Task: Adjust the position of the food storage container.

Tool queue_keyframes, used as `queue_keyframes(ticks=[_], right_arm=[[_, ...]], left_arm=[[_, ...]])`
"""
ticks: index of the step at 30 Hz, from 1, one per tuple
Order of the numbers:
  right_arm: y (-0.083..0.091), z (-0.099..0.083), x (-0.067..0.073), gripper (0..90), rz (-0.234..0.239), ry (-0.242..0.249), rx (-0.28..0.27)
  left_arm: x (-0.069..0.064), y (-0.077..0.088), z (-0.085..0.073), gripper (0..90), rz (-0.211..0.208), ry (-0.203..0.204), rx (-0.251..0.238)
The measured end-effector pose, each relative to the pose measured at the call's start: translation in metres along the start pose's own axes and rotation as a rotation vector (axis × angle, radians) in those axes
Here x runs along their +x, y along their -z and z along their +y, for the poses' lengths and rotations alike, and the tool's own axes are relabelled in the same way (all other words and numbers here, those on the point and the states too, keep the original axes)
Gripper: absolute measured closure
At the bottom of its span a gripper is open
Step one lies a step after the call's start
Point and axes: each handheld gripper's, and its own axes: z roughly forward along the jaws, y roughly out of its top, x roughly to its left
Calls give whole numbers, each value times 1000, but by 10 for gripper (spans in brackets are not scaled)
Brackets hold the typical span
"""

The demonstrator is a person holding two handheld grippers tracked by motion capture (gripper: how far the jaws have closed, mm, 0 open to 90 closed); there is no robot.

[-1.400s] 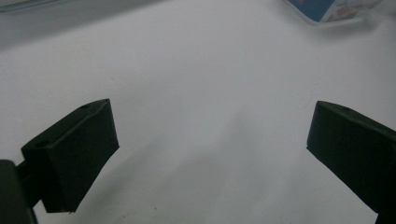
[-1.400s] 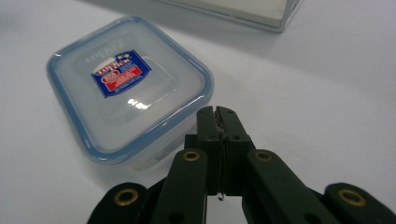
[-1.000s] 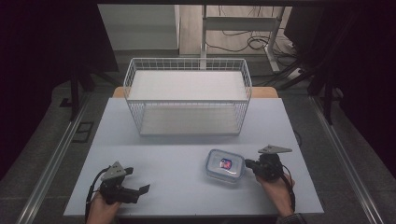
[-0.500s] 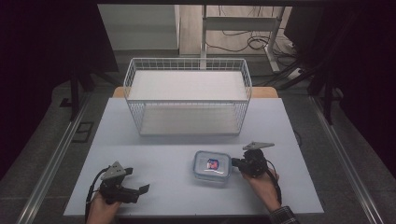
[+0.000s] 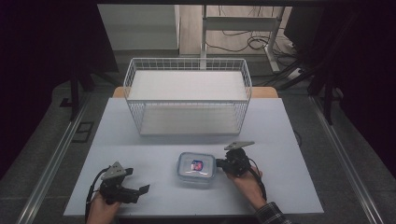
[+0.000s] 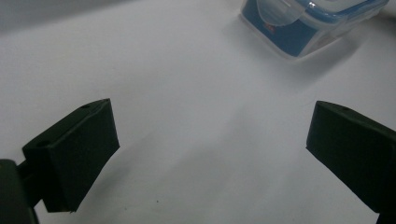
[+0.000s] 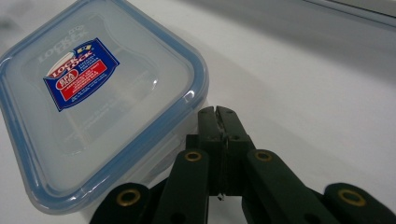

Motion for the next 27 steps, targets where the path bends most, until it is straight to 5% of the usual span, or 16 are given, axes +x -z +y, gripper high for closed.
queue_keyframes(ticks=[6, 12, 17, 27], right_arm=[[-4, 4, 5, 879, -3, 22, 9], [19, 1, 4, 785, -24, 28, -41], [43, -11, 12, 627, -40, 96, -88], [63, -28, 16, 315, -32, 110, -138]], left_arm=[[-1, 0, 0, 27, -8, 14, 13], [-6, -3, 1, 45, -5, 14, 65], [-9, -1, 2, 41, -32, 9, 56], [-13, -4, 1, 44, -16, -50, 96]])
